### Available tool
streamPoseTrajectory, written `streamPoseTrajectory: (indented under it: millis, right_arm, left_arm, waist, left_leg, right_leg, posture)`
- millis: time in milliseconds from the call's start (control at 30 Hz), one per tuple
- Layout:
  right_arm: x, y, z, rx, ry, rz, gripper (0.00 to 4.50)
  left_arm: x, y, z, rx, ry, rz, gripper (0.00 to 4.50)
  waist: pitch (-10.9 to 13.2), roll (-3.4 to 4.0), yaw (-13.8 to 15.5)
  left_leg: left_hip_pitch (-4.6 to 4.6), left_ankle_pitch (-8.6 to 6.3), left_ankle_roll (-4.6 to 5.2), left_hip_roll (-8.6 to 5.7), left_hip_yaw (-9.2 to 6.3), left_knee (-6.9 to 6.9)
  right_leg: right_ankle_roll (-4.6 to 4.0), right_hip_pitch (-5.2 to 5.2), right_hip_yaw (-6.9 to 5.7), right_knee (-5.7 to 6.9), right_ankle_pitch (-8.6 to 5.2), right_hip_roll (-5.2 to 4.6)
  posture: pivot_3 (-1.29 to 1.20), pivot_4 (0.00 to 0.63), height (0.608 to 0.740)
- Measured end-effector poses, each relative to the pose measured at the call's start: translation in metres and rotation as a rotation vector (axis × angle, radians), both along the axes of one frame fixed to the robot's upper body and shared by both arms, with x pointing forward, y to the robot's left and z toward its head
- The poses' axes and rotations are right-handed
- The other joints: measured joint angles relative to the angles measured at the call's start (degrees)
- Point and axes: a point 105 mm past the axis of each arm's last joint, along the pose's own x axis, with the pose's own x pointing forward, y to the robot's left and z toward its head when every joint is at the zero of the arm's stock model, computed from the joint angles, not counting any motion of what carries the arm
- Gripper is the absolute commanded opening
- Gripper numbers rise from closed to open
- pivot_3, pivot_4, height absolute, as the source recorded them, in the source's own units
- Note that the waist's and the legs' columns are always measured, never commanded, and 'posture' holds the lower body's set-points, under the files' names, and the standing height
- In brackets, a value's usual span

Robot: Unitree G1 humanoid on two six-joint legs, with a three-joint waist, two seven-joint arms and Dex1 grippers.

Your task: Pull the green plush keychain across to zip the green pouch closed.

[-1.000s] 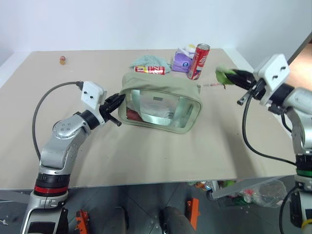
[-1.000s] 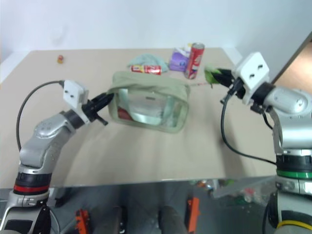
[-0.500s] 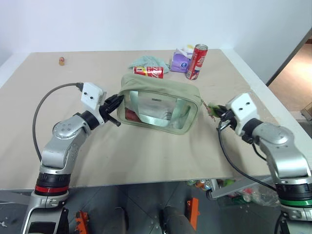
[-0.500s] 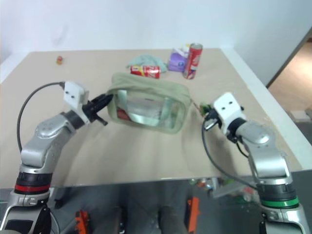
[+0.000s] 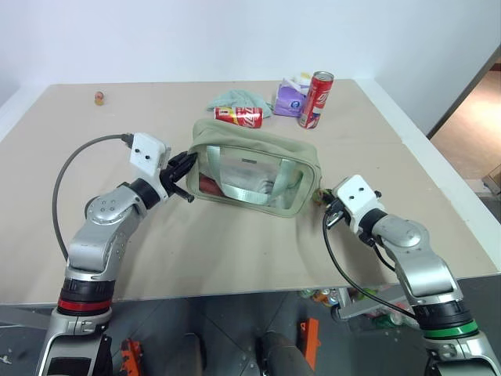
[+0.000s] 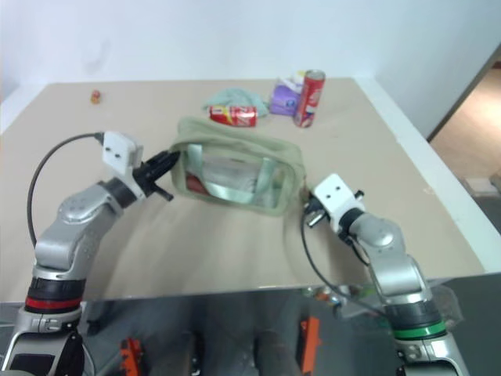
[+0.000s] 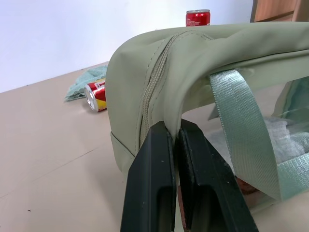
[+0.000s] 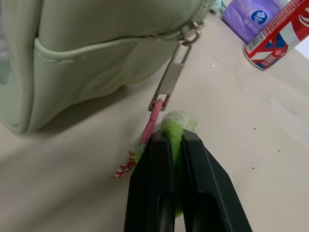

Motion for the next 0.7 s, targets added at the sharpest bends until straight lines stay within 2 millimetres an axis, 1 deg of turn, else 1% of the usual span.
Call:
streamPoseTrajectory:
  millis: [33, 100, 167, 200, 433, 600, 667, 700]
  right_arm:
    - [0.002, 0.004, 0.000, -0.004, -0.003, 0.008, 0.02]
    - [0.010, 0.019, 0.003, -0.003, -0.017, 0.039, 0.02]
    - [0.013, 0.033, 0.005, -0.016, -0.032, 0.079, 0.02]
    - [0.014, 0.037, 0.004, -0.034, -0.038, 0.091, 0.02]
    - [0.014, 0.042, 0.000, -0.048, -0.047, 0.102, 0.02]
    - [0.013, 0.036, 0.001, -0.024, -0.046, 0.094, 0.02]
    - [0.013, 0.028, 0.005, 0.035, -0.038, 0.078, 0.73]
    - [0.013, 0.024, 0.008, 0.061, -0.040, 0.068, 0.96]
  left_arm:
    - [0.000, 0.000, 0.000, -0.002, -0.001, 0.002, 0.00]
    - [0.000, 0.001, 0.000, -0.008, 0.000, 0.009, 0.00]
    - [0.000, 0.000, -0.001, -0.012, 0.001, 0.008, 0.00]
    - [0.000, 0.001, 0.000, -0.014, 0.000, 0.012, 0.00]
    - [0.001, 0.003, 0.000, -0.023, 0.004, 0.027, 0.00]
    - [0.000, 0.004, -0.003, -0.028, 0.020, 0.025, 0.00]
    - [-0.001, 0.003, -0.003, -0.039, 0.034, 0.006, 0.00]
    - [-0.001, 0.003, -0.004, -0.043, 0.040, -0.001, 0.00]
  waist:
    - [0.00, 0.00, -0.04]
    - [0.00, 0.00, -0.16]
    - [0.00, 0.00, -0.05]
    - [0.00, 0.00, 0.03]
    - [0.00, -0.01, 0.10]
    - [0.00, -0.01, 0.12]
    - [0.00, -0.01, 0.12]
    - [0.00, -0.01, 0.12]
  left_leg:
    - [0.01, 0.00, 0.00, 0.00, 0.00, 0.00]
    - [0.03, 0.05, -0.04, 0.03, -0.01, -0.01]
    - [0.03, 0.07, -0.06, 0.03, -0.05, -0.01]
    - [0.01, 0.07, -0.06, 0.03, -0.05, -0.01]
    - [-0.01, 0.07, -0.07, 0.00, -0.01, -0.01]
    - [-0.01, 0.08, -0.08, 0.00, -0.04, -0.01]
    - [-0.03, 0.08, -0.08, -0.03, -0.03, 0.00]
    - [-0.03, 0.08, -0.08, -0.03, -0.03, -0.01]
  right_leg:
    - [-0.01, 0.00, 0.01, 0.00, 0.01, 0.01]
    - [-0.03, 0.00, 0.03, 0.00, 0.07, 0.06]
    - [-0.03, 0.00, 0.00, 0.00, 0.07, 0.07]
    - [-0.03, 0.01, -0.01, 0.00, 0.07, 0.06]
    - [0.01, 0.00, 0.01, -0.01, 0.06, 0.01]
    - [0.01, 0.02, -0.02, 0.00, 0.06, 0.00]
    - [0.03, 0.02, -0.01, -0.01, 0.06, -0.02]
    - [0.03, 0.02, -0.01, -0.01, 0.06, -0.03]
  posture:
    - [0.00, 0.150, 0.740]
    - [0.00, 0.150, 0.740]
    - [0.00, 0.150, 0.740]
    - [0.00, 0.150, 0.740]
    - [0.00, 0.150, 0.740]
    - [0.00, 0.150, 0.740]
    - [0.00, 0.150, 0.740]
    - [0.00, 0.150, 0.740]
